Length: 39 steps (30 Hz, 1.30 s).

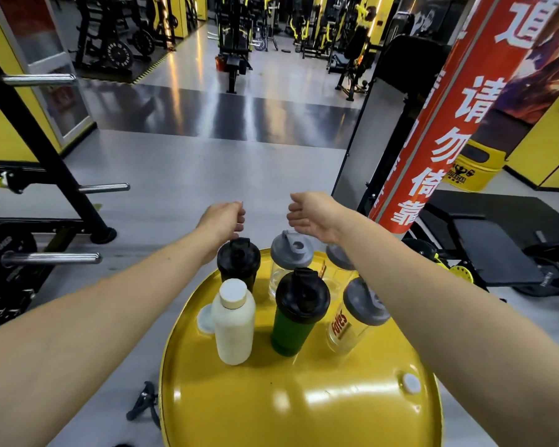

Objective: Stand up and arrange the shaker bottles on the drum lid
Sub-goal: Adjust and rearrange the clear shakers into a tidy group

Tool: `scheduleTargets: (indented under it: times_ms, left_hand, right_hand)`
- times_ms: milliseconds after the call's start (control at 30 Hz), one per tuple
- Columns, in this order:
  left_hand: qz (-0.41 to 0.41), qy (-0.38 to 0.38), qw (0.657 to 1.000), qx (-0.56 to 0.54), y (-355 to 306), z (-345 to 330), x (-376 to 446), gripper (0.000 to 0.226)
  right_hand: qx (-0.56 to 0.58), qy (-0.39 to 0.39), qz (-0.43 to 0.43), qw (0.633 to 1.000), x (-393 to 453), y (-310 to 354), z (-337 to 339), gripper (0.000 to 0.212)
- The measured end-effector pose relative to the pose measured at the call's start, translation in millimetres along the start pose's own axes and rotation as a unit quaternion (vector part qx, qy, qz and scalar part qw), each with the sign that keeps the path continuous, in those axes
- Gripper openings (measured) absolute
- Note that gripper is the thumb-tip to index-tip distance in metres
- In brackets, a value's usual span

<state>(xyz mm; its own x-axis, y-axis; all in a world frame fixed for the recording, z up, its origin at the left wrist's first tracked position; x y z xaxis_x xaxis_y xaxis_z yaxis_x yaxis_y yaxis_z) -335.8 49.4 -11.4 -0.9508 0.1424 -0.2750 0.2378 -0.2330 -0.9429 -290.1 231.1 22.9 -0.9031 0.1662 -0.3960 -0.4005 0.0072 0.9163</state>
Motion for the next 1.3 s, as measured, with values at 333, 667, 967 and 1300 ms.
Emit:
scheduleTargets:
  times_ms: [333, 667, 967, 1300]
  left_hand:
    - [0.118, 0.093, 0.989, 0.011, 9.8, -73.1, -1.4, 0.062]
    - [0.197, 0.131, 0.972, -0.01, 36.1, -88.3, -3.6, 0.087]
    - [0.181, 0.148, 0.968, -0.087, 35.0, -87.1, -3.0, 0.095]
    - [0.174, 0.157, 0.97, -0.059, 35.9, -87.4, -5.2, 0.097]
  right_hand:
    - [-0.05, -0.075, -0.038, 0.995, -3.6, -32.8, 57.6, 0.029]
    - [-0.05, -0.052, -0.078, 0.994, 14.3, -67.1, 56.6, 0.043]
    - [-0.051, -0.028, -0.098, 0.993, 15.2, -72.3, 55.0, 0.049]
    - [-0.038, -0.028, -0.083, 0.995, 9.1, -67.6, 52.6, 0.037]
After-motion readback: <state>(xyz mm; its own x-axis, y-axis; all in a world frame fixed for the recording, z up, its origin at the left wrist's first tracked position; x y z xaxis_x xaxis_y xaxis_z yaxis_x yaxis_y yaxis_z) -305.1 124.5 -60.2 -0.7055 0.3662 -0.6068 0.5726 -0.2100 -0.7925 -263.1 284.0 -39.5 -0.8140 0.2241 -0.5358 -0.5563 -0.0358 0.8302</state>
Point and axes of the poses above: each hand's wrist, its own x-axis towards the middle knuckle, its own z-axis out of the back of the hand, y = z × x, the point moved 9 cm from there along x, towards the middle knuckle, and after that the axes turned 4 degrees about x, right-handed, at the moved point
